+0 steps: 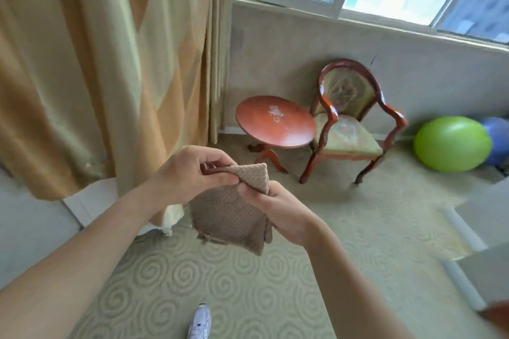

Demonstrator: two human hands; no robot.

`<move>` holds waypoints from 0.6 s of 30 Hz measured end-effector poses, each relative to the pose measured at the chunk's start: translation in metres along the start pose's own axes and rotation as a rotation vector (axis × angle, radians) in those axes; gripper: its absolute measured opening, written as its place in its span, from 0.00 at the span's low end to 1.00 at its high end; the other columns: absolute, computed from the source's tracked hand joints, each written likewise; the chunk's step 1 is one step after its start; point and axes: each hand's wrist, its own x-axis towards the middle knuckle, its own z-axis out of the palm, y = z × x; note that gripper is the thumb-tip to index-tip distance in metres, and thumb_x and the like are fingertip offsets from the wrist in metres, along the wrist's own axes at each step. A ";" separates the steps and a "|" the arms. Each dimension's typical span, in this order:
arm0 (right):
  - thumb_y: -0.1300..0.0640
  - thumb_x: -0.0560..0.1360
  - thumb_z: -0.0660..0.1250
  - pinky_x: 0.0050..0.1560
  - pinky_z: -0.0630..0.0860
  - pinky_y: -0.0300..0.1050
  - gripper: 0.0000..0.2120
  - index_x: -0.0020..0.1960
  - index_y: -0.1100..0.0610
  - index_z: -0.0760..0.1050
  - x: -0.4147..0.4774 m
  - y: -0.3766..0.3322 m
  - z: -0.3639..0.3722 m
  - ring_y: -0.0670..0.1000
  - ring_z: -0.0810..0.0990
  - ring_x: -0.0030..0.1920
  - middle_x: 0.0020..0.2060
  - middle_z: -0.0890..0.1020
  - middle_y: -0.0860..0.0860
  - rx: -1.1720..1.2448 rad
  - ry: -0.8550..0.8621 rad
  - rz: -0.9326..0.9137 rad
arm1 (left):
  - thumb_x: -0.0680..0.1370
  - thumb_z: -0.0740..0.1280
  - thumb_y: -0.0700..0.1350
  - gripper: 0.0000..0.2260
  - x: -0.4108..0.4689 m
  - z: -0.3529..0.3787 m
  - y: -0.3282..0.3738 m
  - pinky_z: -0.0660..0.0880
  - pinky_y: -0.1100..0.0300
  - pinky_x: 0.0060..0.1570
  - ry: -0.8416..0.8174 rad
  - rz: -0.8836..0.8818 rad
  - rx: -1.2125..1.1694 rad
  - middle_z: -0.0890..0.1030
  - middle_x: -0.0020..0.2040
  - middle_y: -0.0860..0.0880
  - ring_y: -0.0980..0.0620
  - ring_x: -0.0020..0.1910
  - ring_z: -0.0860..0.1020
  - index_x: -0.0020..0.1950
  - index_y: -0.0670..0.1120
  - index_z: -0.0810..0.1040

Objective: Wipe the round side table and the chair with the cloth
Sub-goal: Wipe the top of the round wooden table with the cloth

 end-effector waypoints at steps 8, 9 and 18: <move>0.42 0.79 0.66 0.64 0.77 0.50 0.21 0.64 0.55 0.80 0.090 0.008 -0.119 0.57 0.79 0.66 0.64 0.81 0.58 0.432 0.140 0.130 | 0.73 0.63 0.69 0.23 0.160 0.048 -0.087 0.70 0.55 0.42 0.015 -0.160 -0.257 0.77 0.35 0.51 0.53 0.36 0.74 0.41 0.50 0.82; 0.43 0.81 0.64 0.66 0.75 0.51 0.22 0.67 0.57 0.78 0.098 0.009 -0.134 0.58 0.77 0.68 0.66 0.80 0.59 0.481 0.160 0.129 | 0.73 0.63 0.69 0.23 0.179 0.055 -0.090 0.68 0.58 0.40 0.000 -0.180 -0.303 0.74 0.34 0.51 0.54 0.35 0.71 0.38 0.49 0.80; 0.45 0.82 0.64 0.72 0.68 0.59 0.25 0.73 0.59 0.72 0.168 0.039 -0.262 0.60 0.72 0.72 0.71 0.74 0.62 0.699 0.179 0.098 | 0.70 0.68 0.66 0.20 0.350 0.132 -0.105 0.68 0.66 0.35 0.037 -0.187 -0.344 0.75 0.29 0.60 0.61 0.31 0.71 0.37 0.49 0.79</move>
